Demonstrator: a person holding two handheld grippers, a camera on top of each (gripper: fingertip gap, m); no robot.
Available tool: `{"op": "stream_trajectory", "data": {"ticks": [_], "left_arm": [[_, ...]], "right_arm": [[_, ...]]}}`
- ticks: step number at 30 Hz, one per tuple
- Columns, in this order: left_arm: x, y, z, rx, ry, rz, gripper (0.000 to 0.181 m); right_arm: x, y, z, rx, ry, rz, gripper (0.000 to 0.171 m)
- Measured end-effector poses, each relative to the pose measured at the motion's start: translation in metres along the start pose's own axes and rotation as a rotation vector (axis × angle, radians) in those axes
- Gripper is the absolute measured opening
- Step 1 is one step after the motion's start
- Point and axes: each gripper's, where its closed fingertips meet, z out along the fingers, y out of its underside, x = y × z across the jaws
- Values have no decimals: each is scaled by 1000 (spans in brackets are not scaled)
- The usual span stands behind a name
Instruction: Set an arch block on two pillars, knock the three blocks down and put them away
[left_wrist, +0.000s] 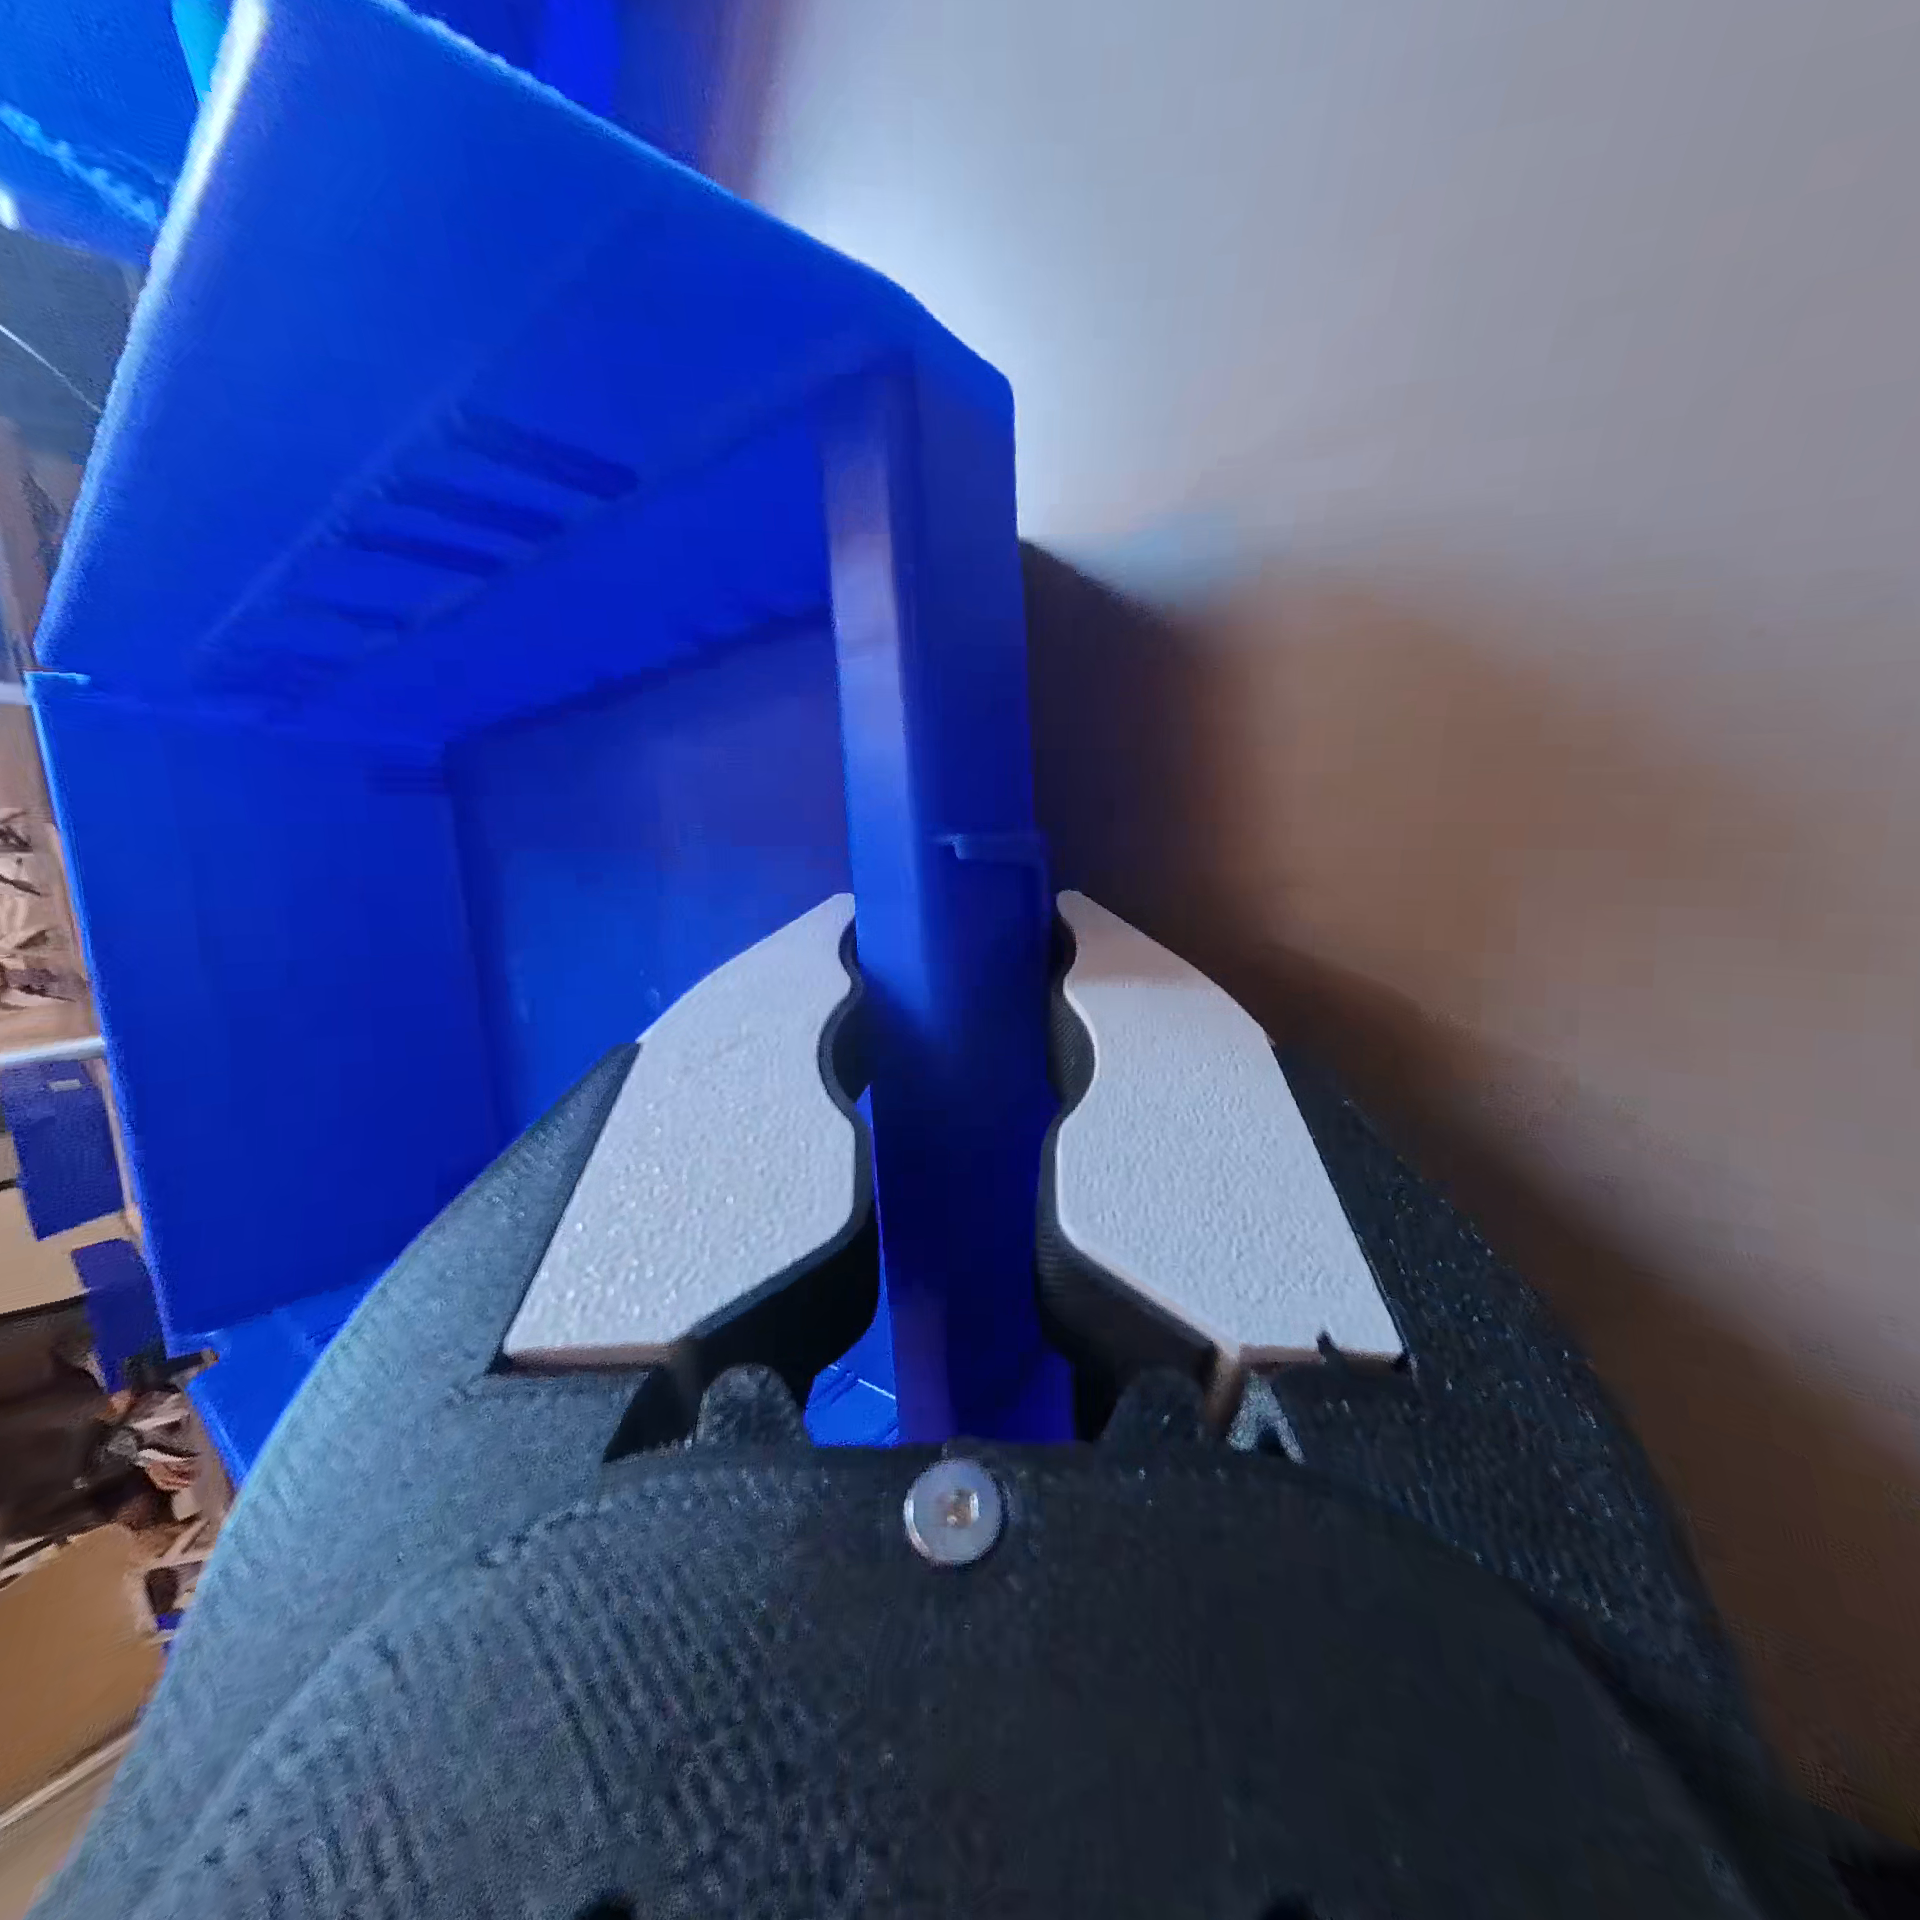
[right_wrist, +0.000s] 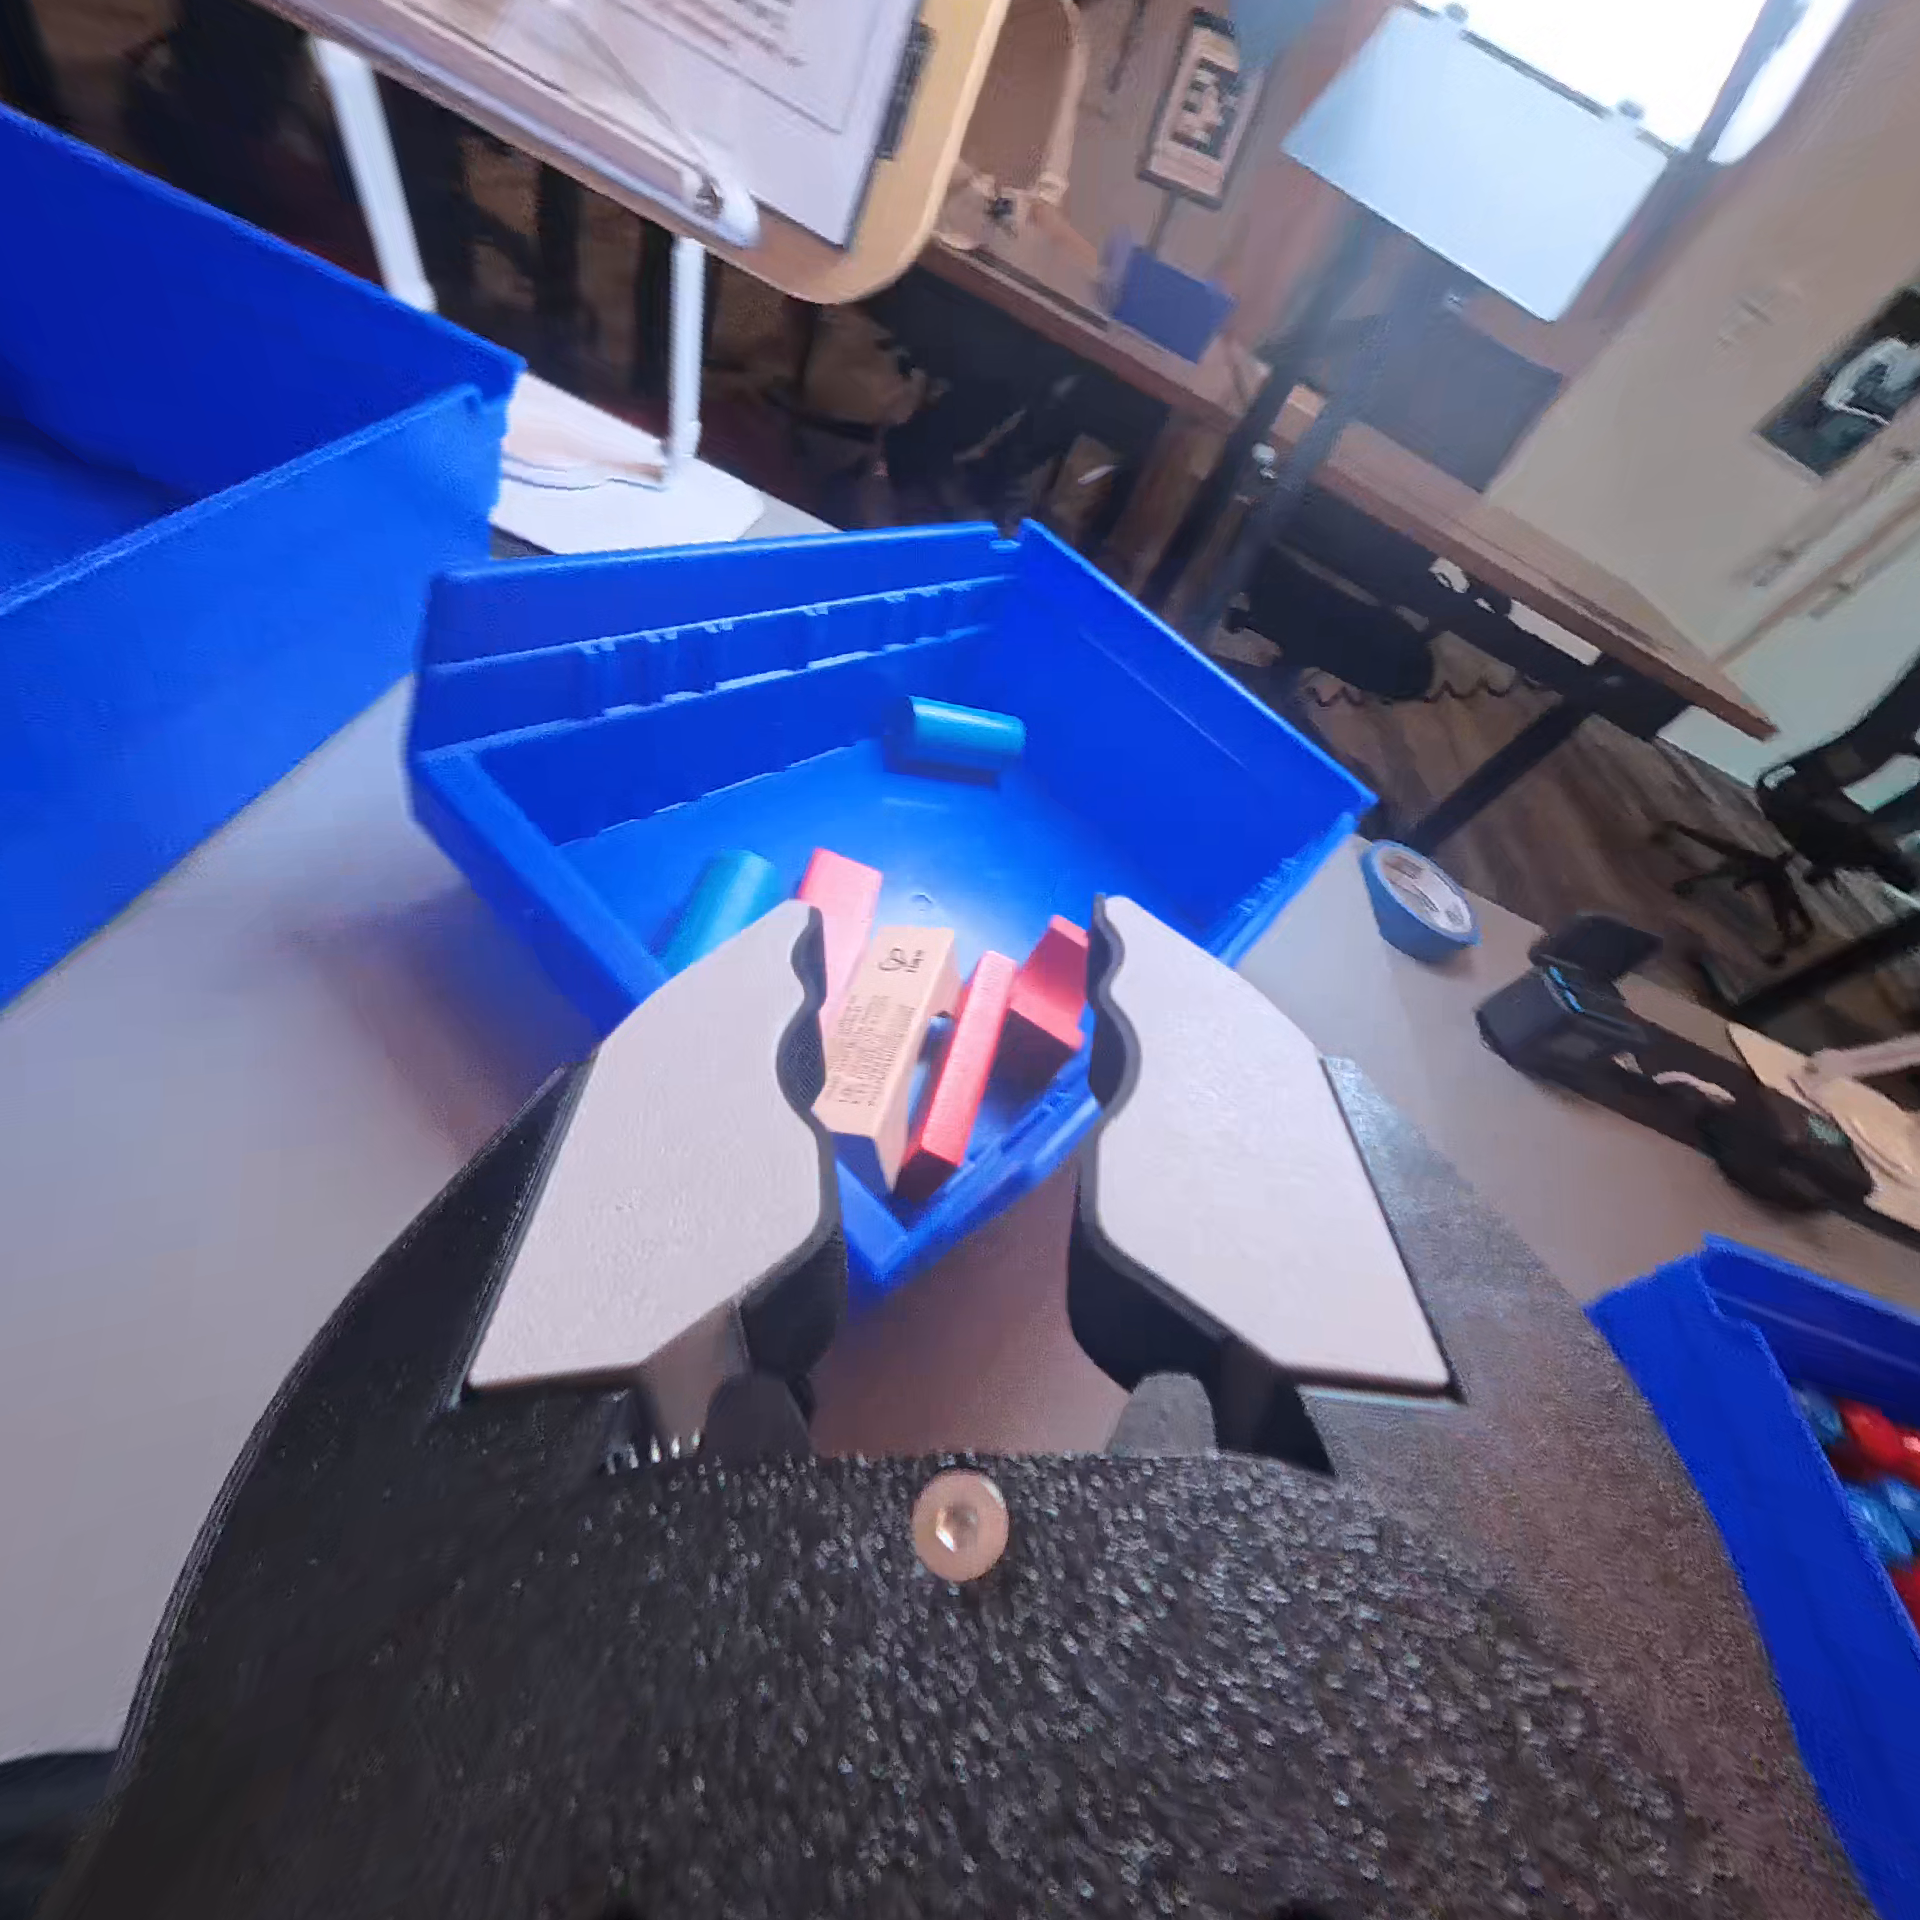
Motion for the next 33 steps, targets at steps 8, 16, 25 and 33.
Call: {"op": "stream_trajectory", "data": {"ticks": [8,16,25,33], "left_arm": [[-52,-12,20,61,-198,-51,45],[-46,-63,-33,427,-33,-435,42],[-9,-127,6,467,154,-590,59],[7,-154,3,490,182,-549,41]], "right_arm": [[29,63,24,-215,39,250,71],[26,95,25,-327,-24,340,17],[15,110,-57,-294,29,349,6],[12,85,-112,-173,120,281,6]]}}
